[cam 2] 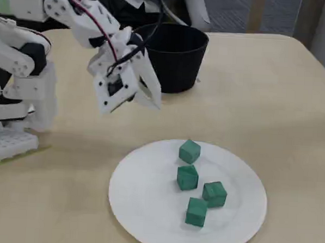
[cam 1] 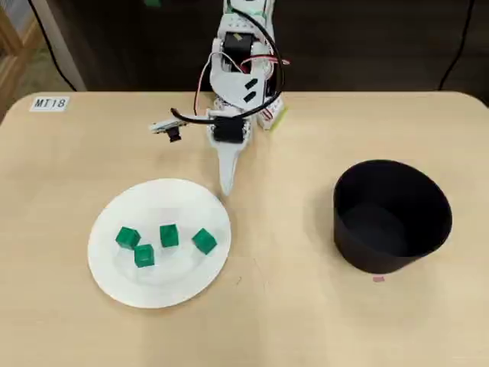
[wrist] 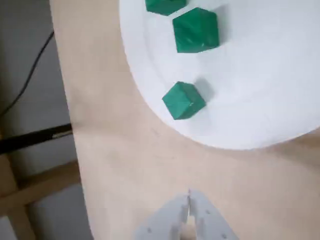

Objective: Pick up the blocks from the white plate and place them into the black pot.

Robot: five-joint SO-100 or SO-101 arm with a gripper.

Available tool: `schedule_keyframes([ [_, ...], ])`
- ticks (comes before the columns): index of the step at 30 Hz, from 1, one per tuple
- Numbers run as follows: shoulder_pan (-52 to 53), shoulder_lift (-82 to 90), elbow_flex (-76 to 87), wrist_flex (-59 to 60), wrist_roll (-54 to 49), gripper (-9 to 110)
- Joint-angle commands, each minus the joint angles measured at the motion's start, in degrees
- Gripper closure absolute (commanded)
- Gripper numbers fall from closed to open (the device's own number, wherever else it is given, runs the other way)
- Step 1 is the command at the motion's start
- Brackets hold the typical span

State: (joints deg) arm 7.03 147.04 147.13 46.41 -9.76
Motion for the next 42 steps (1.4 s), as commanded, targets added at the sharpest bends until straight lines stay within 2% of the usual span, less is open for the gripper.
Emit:
schedule_keyframes([
  [1, 1.7, -7.5, -13.6, 3.4, -0.5, 104],
  [10, 13.4, -33.3, -40.4, 20.0, 0.9, 104],
  [23, 27.7, -50.7, -54.0, 23.6, 8.8, 104],
  [32, 28.7, -65.0, -68.8, 25.3, -0.3, 104],
  [42, 27.4, -68.7, -70.4, 26.1, -6.2, 104],
])
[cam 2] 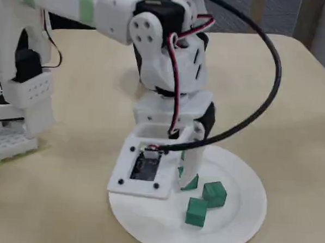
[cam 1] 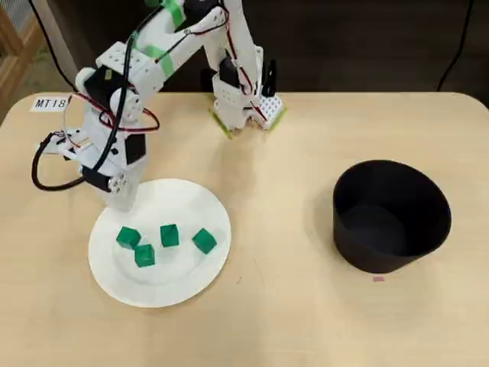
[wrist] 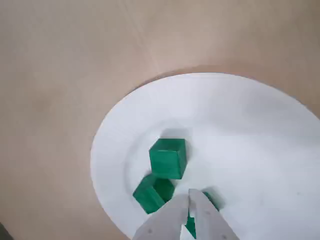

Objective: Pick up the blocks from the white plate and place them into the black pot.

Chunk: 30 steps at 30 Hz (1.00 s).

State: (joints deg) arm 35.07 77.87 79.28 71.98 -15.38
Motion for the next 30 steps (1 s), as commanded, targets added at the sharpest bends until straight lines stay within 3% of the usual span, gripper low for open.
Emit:
schedule_keyframes([
  [1, -0.8, 0.3, -2.4, 0.5, -0.5, 104],
  [5, -1.8, 0.2, -2.0, 1.5, -3.6, 84],
  [8, -1.5, 0.1, -2.0, 2.5, -3.8, 76],
  [17, 0.9, -2.5, -2.2, 4.7, -2.5, 70],
  [30, 0.0, -6.9, -2.6, -1.6, -0.1, 72],
])
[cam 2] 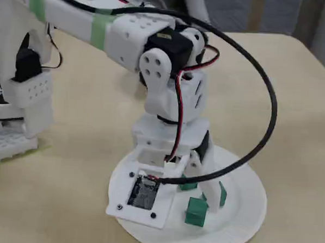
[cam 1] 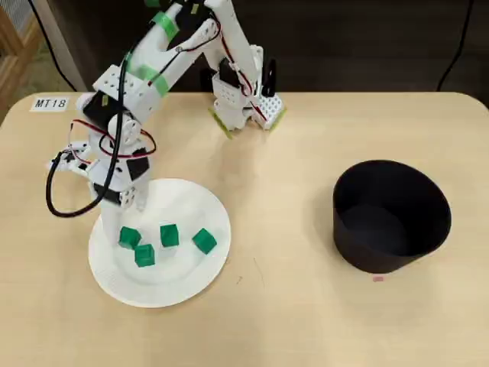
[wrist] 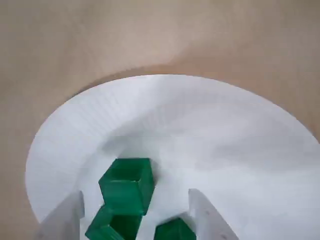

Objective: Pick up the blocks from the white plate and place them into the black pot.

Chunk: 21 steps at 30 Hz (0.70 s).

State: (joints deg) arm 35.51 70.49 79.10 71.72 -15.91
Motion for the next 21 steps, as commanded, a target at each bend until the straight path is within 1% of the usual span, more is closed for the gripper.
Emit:
schedule_keyframes([
  [1, -0.5, 0.3, -2.6, -1.6, 0.7, 72],
  [6, -1.0, -1.9, -3.7, -2.7, 1.1, 74],
  [9, -1.2, -2.8, -4.1, -4.2, 2.1, 78],
  [14, -1.4, -3.8, -4.7, -6.6, 4.0, 90],
  [18, -1.1, -6.0, -6.4, -7.1, 5.4, 104],
  [21, -1.1, -6.7, -7.3, -6.8, 4.8, 104],
])
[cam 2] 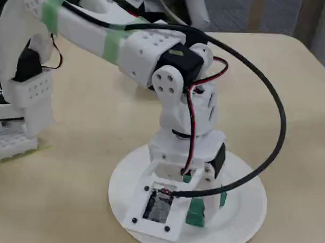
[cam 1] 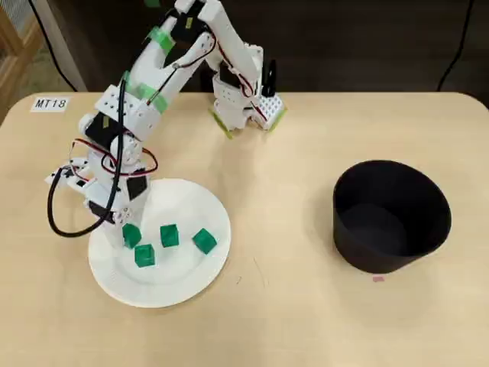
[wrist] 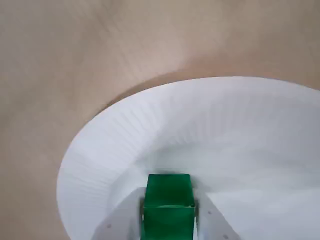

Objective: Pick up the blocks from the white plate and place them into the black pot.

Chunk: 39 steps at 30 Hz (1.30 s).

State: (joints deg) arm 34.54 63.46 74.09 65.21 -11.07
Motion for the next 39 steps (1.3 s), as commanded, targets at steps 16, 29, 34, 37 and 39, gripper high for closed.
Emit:
schedule_keyframes([
  [16, -15.1, 21.9, -15.7, 14.2, 3.0, 104],
  [29, -57.4, 57.3, 28.4, 2.2, 11.3, 104],
  [34, -66.1, 51.3, 29.4, -1.1, 9.7, 104],
  [37, -68.6, 48.8, 29.2, -3.5, 8.6, 104],
  [39, -69.8, 47.6, 29.0, -4.7, 8.1, 104],
])
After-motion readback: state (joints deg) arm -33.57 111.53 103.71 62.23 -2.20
